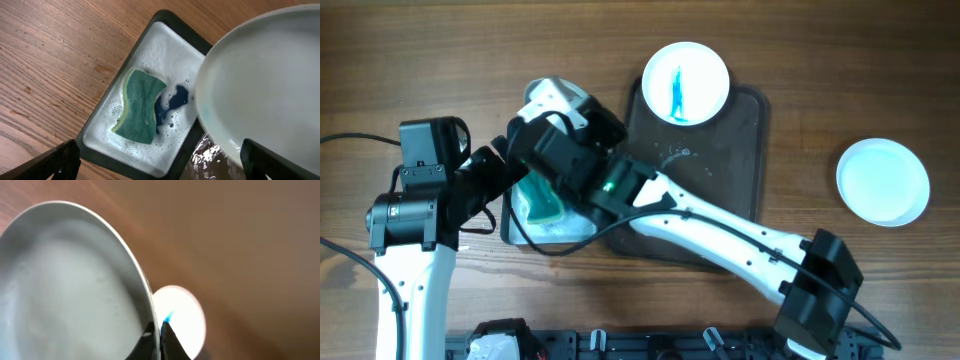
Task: Clean dirty plates on tray and stack at the side
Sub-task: 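Hold the lifted plate tilted over the basin with the right gripper, then carry the plate right and lower it onto the first cleaned plate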
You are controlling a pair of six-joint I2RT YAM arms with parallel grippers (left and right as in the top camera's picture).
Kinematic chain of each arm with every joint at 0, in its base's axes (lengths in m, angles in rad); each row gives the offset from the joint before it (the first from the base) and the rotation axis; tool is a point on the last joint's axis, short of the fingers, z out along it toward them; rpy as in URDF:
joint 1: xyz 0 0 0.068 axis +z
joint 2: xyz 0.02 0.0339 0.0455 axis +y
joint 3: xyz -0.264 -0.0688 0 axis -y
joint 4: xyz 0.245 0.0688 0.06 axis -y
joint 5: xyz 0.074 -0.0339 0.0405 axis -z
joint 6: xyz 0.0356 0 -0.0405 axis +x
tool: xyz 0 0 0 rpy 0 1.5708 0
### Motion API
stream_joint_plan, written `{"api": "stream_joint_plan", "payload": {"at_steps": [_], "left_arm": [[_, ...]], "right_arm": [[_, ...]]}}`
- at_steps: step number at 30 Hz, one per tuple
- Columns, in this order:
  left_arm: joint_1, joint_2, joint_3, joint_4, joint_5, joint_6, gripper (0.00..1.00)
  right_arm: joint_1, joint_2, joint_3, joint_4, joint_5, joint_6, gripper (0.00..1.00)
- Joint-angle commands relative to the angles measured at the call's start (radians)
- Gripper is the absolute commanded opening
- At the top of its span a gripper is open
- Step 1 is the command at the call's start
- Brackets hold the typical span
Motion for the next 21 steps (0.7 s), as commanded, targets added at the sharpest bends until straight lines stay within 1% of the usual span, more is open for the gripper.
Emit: {"api": "stream_joint_plan", "payload": {"at_steps": [1, 4, 5, 7, 8, 10, 12, 14, 15, 18, 21], "left_arm": [[0.006, -0.004, 0.018, 0.000, 0.008, 0.005, 1.00], [0.006, -0.003, 0.018, 0.000, 0.008, 0.005, 1.00], [0.006, -0.004, 0.018, 0.000, 0.008, 0.005, 1.00], [0.006, -0.004, 0.018, 0.000, 0.008, 0.005, 1.00], [0.006, -0.003, 0.018, 0.000, 0.008, 0.005, 1.00], [0.006, -0.004, 0.018, 0.000, 0.008, 0.005, 1.00], [0.006, -0.004, 0.018, 0.000, 0.008, 0.005, 1.00], [0.006, -0.004, 0.018, 0.000, 0.008, 0.005, 1.00], [0.006, -0.003, 0.018, 0.000, 0.008, 0.005, 1.00], [0.006, -0.003, 0.018, 0.000, 0.008, 0.005, 1.00], [0.006, -0.004, 0.018, 0.000, 0.008, 0.005, 1.00]], "right_arm": [[-0.134, -0.009, 0.015, -0.069, -0.361, 0.406, 0.04], [-0.279, -0.011, 0.016, -0.061, -0.803, 0.471, 0.04], [-0.317, -0.014, 0.016, -0.059, -0.904, 0.476, 0.04], [-0.446, -0.029, 0.016, -0.066, -1.127, 0.531, 0.04], [-0.504, -0.040, 0.016, -0.078, -1.174, 0.574, 0.04], [-0.597, -0.068, 0.016, -0.111, -1.177, 0.635, 0.04], [-0.690, -0.110, 0.016, -0.174, -1.128, 0.699, 0.04], [-0.804, -0.172, 0.015, -0.269, -1.062, 0.721, 0.04], [-0.831, -0.187, 0.015, -0.300, -1.038, 0.728, 0.04], [-0.916, -0.232, 0.015, -0.400, -0.995, 0.708, 0.04], [-0.957, -0.277, 0.015, -0.501, -0.981, 0.660, 0.04]]}}
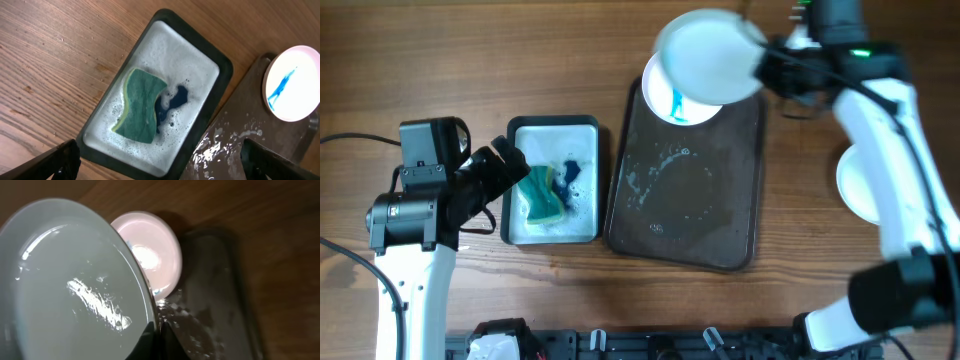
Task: Clean dirty plates on tray and stack at the side
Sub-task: 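Carry the plate right and lower it onto the first cleaned plate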
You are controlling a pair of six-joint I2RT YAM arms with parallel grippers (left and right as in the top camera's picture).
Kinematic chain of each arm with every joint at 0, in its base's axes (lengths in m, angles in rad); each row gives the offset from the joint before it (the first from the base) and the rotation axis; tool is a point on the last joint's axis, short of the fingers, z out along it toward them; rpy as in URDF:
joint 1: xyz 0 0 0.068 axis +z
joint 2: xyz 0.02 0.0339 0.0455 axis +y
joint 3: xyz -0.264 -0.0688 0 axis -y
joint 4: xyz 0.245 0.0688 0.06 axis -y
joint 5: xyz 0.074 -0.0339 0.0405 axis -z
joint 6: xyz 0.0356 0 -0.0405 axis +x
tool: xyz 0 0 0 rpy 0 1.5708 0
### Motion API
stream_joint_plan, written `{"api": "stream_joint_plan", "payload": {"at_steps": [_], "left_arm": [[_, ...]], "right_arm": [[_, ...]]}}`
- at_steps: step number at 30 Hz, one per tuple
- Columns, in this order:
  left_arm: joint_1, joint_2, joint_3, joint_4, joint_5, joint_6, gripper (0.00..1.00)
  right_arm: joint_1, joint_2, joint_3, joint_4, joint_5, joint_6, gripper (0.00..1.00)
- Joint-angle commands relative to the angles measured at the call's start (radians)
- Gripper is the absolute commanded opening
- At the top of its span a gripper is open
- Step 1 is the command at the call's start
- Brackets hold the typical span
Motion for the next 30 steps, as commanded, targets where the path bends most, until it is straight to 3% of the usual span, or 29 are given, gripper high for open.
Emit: {"api": "stream_joint_plan", "payload": {"at_steps": [1, 7, 11, 17, 23, 27, 30], "left_arm": [[0.006, -0.003, 0.018, 0.003, 0.008, 0.005, 1.00], [0.006, -0.004, 0.018, 0.003, 0.008, 0.005, 1.00], [0.006, -0.003, 0.018, 0.003, 0.008, 0.005, 1.00], [0.006, -0.004, 0.018, 0.003, 0.008, 0.005, 1.00], [0.006, -0.003, 0.018, 0.003, 0.008, 0.005, 1.00], [0.006, -0.004, 0.018, 0.003, 0.008, 0.005, 1.00], [0.006, -0.004, 0.018, 0.003, 0.008, 0.005, 1.00]], "right_arm": [[-0.032, -0.092, 0.016, -0.109, 0.040, -0.027, 0.05], [-0.052, -0.210, -0.005, -0.270, 0.295, -0.079, 0.04], [-0.157, -0.274, -0.089, -0.267, 0.314, -0.078, 0.04], [-0.381, -0.285, -0.319, -0.128, 0.227, -0.088, 0.04], [-0.634, -0.268, -0.599, 0.151, 0.140, -0.105, 0.04], [-0.784, -0.217, -0.654, 0.264, 0.016, -0.169, 0.04], [-0.827, -0.167, -0.654, 0.281, 0.068, -0.187, 0.04]]}}
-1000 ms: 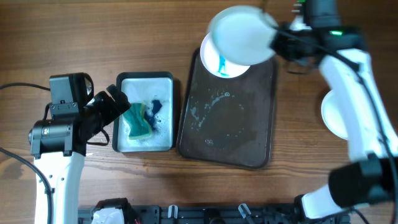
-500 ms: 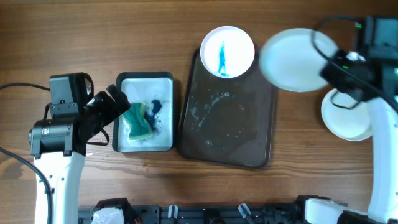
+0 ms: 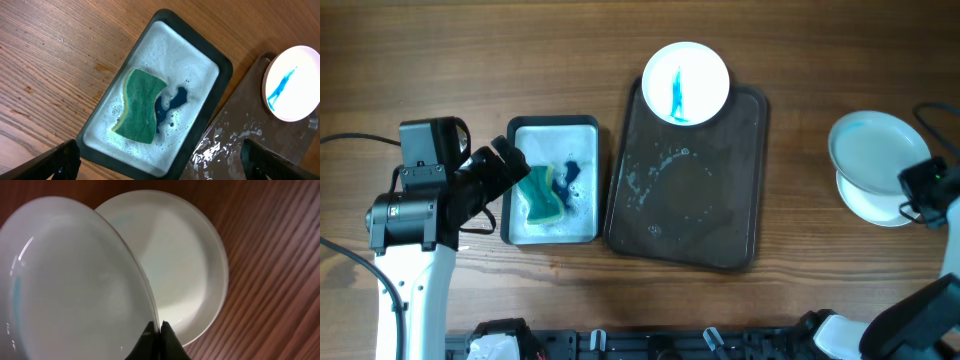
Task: Clean dirty plates on tray and stack at the side
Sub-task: 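Carry the plate right and lower it onto the first cleaned plate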
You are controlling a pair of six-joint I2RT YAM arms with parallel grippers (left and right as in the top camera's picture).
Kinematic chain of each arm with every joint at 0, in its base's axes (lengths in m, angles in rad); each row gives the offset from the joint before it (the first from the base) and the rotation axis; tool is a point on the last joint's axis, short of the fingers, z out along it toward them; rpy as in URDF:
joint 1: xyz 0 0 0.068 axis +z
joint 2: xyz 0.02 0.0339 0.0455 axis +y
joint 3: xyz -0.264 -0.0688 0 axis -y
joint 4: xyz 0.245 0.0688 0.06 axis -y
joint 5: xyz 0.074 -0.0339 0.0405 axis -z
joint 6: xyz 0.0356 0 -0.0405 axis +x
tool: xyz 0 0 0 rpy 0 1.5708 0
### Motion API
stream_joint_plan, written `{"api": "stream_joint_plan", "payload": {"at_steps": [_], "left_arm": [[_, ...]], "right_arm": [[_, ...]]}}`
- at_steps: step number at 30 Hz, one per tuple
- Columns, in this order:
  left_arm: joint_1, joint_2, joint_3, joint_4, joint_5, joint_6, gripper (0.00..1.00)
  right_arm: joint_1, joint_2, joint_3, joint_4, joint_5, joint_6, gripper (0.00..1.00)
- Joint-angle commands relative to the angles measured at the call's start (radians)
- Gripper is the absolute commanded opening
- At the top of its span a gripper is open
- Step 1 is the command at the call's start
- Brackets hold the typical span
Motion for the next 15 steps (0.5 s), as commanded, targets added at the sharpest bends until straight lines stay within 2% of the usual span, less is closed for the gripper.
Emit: {"api": "stream_joint_plan", "payload": {"at_steps": [1, 9, 12, 15], "left_arm": [[0.006, -0.004, 0.017, 0.003, 0.008, 0.005, 1.00], [0.006, -0.004, 0.017, 0.003, 0.008, 0.005, 1.00], [0.006, -0.004, 0.017, 0.003, 0.008, 0.005, 1.00], [0.006, -0.003, 0.017, 0.003, 0.008, 0.005, 1.00]], "right_arm": [[-0.045, 0.072, -0.002, 0.021, -0.002, -0.050, 0.04], [-0.046, 0.240, -0.002, 0.002, 0.059, -0.072, 0.05], [-0.046, 0.259, -0.002, -0.013, 0.059, -0.064, 0.33], [-0.046, 0.248, -0.001, -0.017, 0.070, -0.059, 0.45]]}}
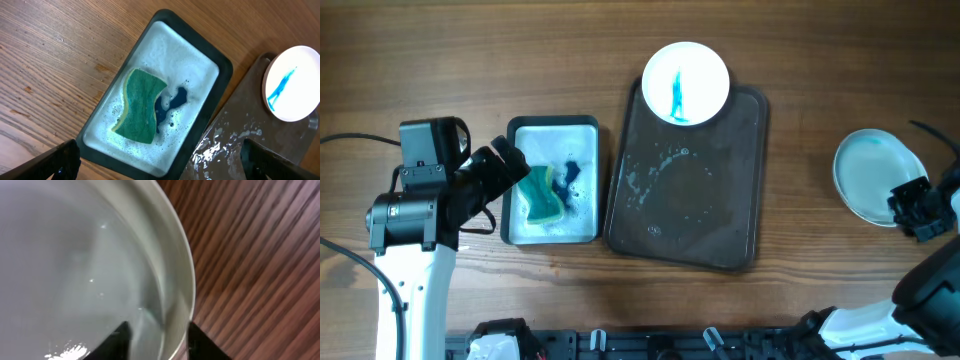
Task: Clean dirty plates on tray and stack at the side
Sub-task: 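Carry the plate right and lower it onto the first cleaned plate, then move the right gripper to the rim of the last blue-streaked plate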
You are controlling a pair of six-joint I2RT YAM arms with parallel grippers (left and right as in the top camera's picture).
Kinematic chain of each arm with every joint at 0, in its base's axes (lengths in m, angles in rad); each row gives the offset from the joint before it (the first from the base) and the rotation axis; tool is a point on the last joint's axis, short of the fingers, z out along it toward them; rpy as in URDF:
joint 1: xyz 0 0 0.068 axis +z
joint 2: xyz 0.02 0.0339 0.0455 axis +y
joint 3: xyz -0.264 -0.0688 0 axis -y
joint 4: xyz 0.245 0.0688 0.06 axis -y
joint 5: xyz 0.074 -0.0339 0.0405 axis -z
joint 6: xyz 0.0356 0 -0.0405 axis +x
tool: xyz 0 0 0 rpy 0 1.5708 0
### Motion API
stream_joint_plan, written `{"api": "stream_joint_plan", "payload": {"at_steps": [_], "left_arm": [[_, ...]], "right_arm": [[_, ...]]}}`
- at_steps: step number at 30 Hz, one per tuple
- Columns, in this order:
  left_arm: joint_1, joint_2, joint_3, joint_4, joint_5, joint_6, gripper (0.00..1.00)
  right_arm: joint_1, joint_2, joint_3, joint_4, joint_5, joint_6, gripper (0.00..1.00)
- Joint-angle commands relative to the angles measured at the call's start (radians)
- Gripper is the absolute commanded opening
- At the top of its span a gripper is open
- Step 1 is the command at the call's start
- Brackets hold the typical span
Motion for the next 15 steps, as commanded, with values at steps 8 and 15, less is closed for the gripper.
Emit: {"api": "stream_joint_plan", "payload": {"at_steps": [8, 15], "left_arm": [[0.006, -0.004, 0.017, 0.002, 0.008, 0.005, 1.00], [0.006, -0.003, 0.017, 0.002, 0.008, 0.005, 1.00]], "right_arm": [[0.032, -0.111, 0.002, -0.006, -0.044, 0.016, 0.38], [0.180, -0.135, -0.003, 0.047, -0.074, -0.021, 0.06]]}}
